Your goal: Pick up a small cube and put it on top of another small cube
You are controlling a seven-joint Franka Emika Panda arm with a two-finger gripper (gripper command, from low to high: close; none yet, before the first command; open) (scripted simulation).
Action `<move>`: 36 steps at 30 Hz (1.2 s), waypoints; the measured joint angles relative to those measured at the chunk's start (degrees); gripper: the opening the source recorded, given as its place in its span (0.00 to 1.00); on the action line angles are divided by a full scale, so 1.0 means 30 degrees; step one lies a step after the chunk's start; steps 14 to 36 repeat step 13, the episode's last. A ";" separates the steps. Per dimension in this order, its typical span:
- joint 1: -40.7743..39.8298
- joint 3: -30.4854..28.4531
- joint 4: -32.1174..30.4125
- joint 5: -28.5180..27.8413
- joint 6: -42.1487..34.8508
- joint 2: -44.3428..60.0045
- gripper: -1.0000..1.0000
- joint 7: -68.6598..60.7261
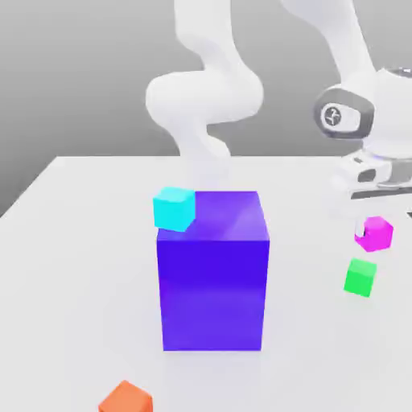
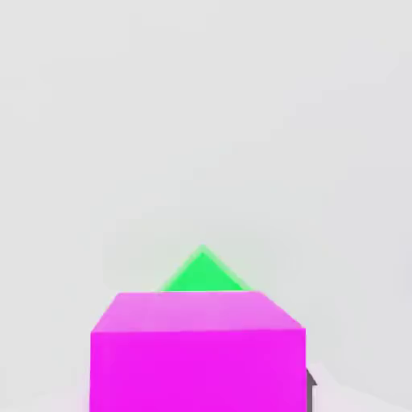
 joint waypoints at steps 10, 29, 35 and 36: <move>-0.0021 -0.1316 0.0094 -0.5920 0.2630 0.3421 0.00 0.4216; 0.0445 -0.2019 0.0085 -0.7117 0.3160 0.4106 1.00 0.5064; 0.0445 -0.2019 0.0085 -0.7117 0.3160 0.4106 1.00 0.5064; 0.0445 -0.2019 0.0085 -0.7117 0.3160 0.4106 1.00 0.5064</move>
